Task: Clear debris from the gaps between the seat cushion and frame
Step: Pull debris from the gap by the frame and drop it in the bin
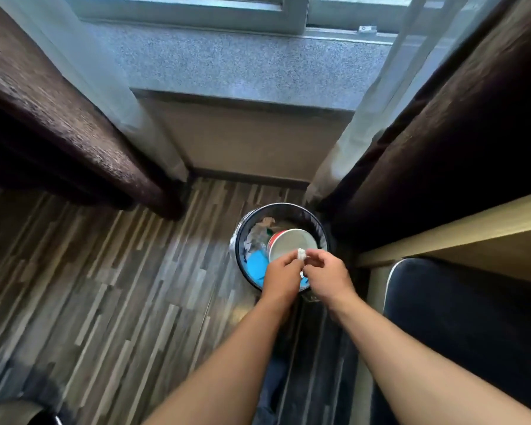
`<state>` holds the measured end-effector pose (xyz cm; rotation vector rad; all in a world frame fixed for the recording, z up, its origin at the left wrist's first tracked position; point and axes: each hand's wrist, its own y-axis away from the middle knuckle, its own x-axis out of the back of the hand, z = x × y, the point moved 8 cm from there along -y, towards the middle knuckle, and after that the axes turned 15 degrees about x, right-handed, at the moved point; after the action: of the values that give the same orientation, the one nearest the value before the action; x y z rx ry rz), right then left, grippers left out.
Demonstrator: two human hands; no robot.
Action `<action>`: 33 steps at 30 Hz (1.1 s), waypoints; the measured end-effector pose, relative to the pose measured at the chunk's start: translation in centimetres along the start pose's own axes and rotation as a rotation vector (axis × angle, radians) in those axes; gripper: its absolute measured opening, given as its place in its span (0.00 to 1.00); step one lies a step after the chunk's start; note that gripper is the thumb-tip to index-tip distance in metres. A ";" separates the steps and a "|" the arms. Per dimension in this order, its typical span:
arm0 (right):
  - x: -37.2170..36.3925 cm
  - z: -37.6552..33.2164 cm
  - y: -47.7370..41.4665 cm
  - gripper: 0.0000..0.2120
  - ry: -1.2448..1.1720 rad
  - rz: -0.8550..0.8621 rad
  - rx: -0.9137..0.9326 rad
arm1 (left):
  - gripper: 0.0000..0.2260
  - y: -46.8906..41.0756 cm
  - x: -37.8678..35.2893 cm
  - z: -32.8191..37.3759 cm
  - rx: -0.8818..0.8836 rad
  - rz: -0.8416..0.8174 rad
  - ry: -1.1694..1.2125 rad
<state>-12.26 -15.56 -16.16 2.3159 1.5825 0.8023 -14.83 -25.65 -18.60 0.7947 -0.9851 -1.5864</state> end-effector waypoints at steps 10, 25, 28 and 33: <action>0.1 2.1 -0.7 0.30 -0.065 -0.113 -0.127 | 0.21 -1.6 -0.1 0.2 0.070 0.167 -0.135; 29.5 13.0 22.2 0.27 -0.014 0.335 -0.296 | 0.10 13.3 -15.1 -7.6 -0.080 -0.106 -0.452; 34.7 15.2 26.9 0.26 -0.008 0.393 -0.304 | 0.08 15.8 -18.1 -10.5 -0.115 -0.069 -0.582; 40.7 17.6 31.0 0.24 0.081 0.412 -0.285 | 0.10 17.9 -23.2 -11.6 -0.191 -0.082 -0.816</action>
<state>32.87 11.42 -3.43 2.4433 0.9428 1.1398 8.14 -7.11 -7.41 0.0210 -1.3396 -2.0920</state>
